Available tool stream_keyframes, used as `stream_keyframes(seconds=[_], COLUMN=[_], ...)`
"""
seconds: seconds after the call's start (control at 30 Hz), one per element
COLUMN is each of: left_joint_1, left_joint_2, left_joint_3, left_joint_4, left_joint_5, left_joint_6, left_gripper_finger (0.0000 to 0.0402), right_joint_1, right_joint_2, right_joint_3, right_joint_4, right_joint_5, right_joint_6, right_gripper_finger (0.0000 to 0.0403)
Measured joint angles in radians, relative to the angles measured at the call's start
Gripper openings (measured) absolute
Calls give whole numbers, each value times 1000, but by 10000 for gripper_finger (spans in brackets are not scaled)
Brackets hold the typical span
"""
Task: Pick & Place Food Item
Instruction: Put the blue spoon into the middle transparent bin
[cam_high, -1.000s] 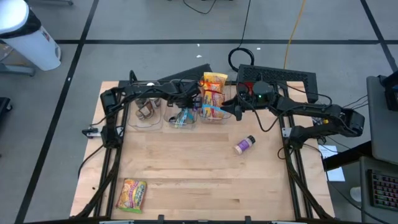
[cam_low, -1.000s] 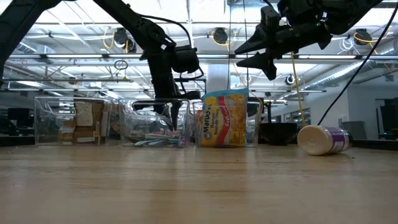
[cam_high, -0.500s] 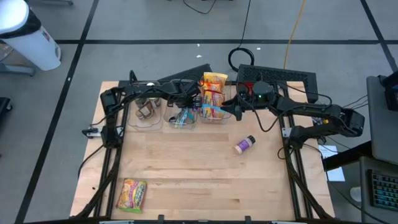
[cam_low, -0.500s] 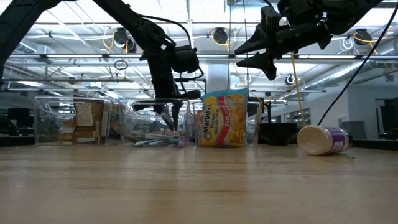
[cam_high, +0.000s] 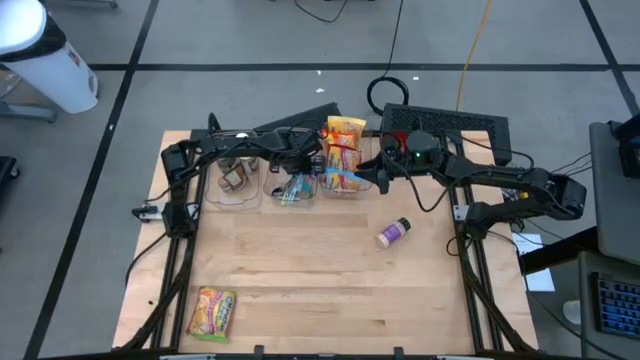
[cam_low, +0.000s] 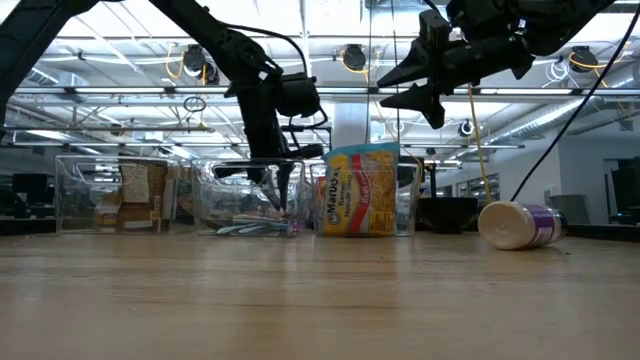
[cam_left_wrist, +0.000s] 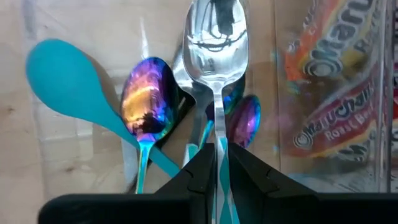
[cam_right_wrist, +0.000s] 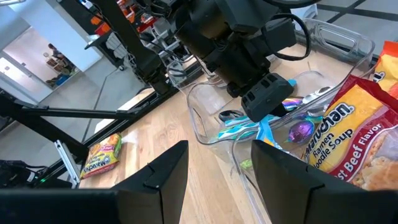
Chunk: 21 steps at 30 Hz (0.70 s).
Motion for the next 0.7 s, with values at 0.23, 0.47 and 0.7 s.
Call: stream_keyframes(seconds=[0.23, 0.47, 0.7], left_joint_1=[0, 0, 2], left_joint_2=[0, 0, 0], left_joint_3=[0, 0, 0], left_joint_4=[-3, -6, -6], left_joint_5=[30, 37, 57], left_joint_6=[4, 5, 7], left_gripper_finger=[47, 47, 47], right_joint_1=[0, 0, 0], right_joint_2=[0, 0, 0], right_joint_3=[0, 0, 0], right_joint_4=[0, 0, 0], right_joint_5=[0, 0, 0], right_joint_6=[0, 1, 29], right_gripper_finger=[169, 169, 169])
